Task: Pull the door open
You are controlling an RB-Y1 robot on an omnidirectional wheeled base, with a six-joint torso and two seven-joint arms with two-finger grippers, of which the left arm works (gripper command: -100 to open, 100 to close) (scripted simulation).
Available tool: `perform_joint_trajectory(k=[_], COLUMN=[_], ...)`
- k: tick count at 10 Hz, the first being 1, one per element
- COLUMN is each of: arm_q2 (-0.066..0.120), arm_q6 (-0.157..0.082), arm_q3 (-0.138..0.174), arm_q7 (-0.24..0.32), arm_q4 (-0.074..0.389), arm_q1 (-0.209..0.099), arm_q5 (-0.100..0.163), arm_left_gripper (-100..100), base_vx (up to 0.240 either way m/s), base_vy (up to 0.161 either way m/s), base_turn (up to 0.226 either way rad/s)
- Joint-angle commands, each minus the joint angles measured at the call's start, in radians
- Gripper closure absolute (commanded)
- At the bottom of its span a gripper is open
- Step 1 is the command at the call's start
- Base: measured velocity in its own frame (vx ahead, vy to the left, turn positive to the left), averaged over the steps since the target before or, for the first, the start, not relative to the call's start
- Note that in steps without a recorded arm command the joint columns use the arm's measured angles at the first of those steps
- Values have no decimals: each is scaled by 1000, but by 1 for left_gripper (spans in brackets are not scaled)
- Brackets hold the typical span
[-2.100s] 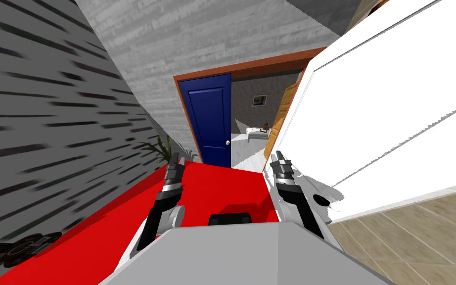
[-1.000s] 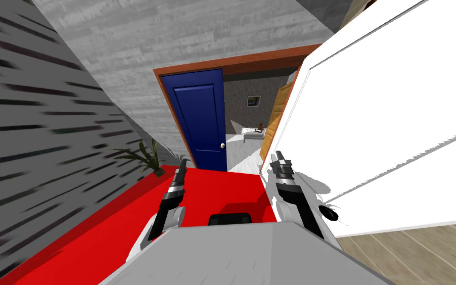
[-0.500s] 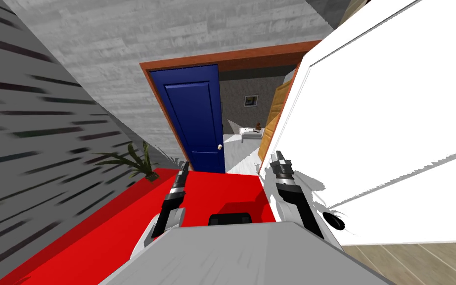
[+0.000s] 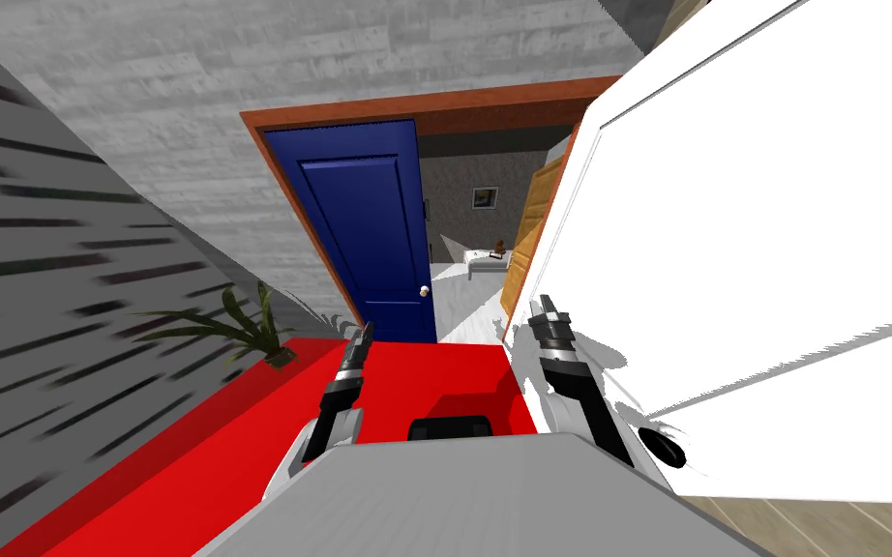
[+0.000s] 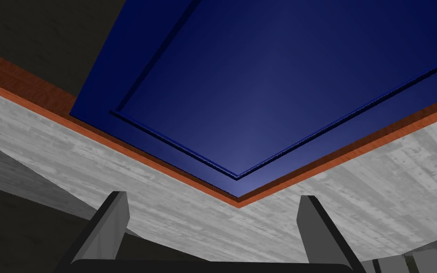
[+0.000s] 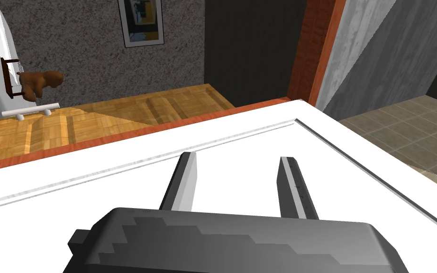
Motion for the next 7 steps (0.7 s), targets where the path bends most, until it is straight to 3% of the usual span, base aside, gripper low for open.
perform_joint_trajectory(k=[1,7], arm_q2=[1,2], arm_q6=[-12,-50], arm_q3=[9,39], arm_q7=[-38,-169], arm_q4=[45,196], arm_q1=[-13,-54], arm_q5=[-10,-49], arm_left_gripper=[-100,-100], base_vx=[105,106], base_vy=[-10,-14], base_turn=[-74,-79])
